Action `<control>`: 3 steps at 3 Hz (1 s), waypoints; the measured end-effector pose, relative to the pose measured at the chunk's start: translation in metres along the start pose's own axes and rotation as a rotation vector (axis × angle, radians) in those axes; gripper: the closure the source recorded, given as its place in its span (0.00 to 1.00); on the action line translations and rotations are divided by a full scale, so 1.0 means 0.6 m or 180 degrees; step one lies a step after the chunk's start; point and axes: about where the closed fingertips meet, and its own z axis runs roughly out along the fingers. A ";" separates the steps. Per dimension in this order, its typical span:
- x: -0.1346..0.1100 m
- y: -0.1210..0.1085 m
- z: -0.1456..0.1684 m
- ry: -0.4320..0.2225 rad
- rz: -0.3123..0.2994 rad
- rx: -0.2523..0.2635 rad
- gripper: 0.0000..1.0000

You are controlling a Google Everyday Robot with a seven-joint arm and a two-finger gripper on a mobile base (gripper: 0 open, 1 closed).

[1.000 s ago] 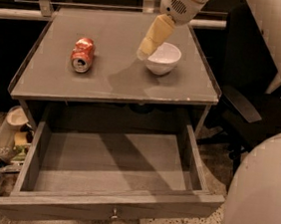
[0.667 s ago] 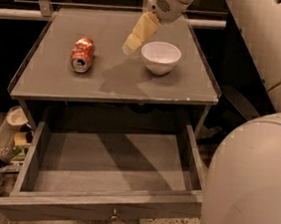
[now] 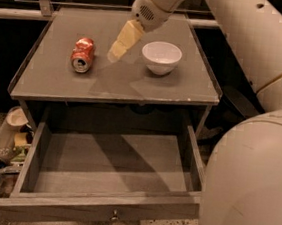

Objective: Place coke can into top drawer

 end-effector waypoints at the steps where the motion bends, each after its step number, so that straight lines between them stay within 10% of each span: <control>1: -0.054 0.054 0.056 -0.0022 -0.0114 -0.0193 0.00; 3: -0.052 0.053 0.068 -0.0064 -0.0056 -0.0171 0.00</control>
Offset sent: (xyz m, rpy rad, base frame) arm -0.0117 0.0486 -0.0099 0.0164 0.0243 0.0560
